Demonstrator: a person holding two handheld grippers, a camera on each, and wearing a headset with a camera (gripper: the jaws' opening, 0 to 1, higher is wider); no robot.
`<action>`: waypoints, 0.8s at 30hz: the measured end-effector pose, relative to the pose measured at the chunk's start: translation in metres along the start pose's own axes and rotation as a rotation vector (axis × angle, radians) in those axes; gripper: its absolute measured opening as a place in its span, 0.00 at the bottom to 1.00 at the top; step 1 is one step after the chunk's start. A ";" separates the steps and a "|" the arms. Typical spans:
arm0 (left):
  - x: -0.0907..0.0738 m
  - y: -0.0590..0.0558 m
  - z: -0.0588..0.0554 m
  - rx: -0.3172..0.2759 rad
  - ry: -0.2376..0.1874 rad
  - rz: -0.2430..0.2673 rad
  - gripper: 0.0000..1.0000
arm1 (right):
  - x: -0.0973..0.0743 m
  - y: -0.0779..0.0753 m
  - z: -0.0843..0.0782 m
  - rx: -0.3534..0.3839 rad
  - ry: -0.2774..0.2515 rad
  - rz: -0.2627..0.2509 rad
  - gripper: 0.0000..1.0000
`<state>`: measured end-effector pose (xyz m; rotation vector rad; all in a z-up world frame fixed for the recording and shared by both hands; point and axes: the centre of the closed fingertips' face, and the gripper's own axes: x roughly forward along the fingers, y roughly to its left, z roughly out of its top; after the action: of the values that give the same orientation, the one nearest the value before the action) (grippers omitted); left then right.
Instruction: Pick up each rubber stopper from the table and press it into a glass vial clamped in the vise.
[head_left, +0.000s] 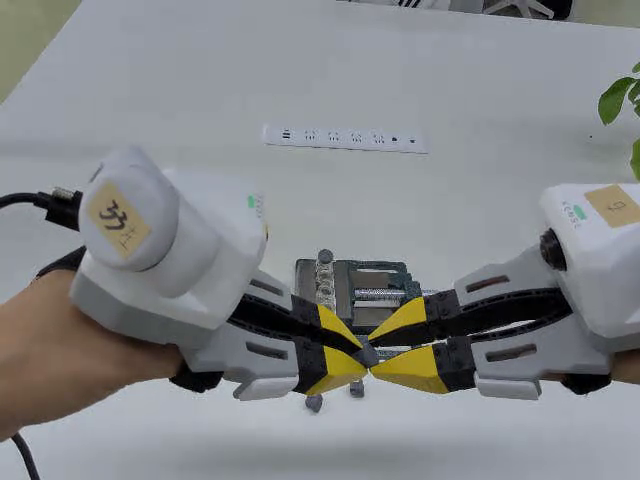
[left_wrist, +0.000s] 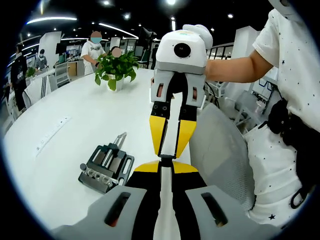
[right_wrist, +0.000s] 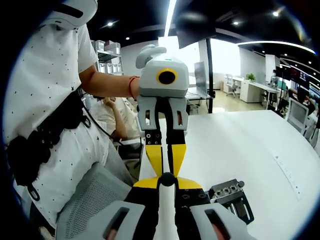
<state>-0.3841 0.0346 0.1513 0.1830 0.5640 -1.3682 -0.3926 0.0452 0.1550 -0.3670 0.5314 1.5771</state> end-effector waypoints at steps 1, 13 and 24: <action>0.000 0.000 0.000 0.003 -0.003 0.003 0.03 | 0.000 0.000 0.000 -0.008 0.002 -0.003 0.05; 0.000 -0.001 -0.004 0.035 -0.025 0.020 0.04 | 0.004 0.000 -0.002 -0.011 0.037 0.000 0.04; -0.003 -0.001 -0.016 0.050 -0.055 0.044 0.05 | 0.016 0.001 -0.005 -0.010 0.087 0.018 0.05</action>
<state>-0.3901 0.0439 0.1392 0.1963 0.4781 -1.3415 -0.3956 0.0555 0.1424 -0.4408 0.5949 1.5870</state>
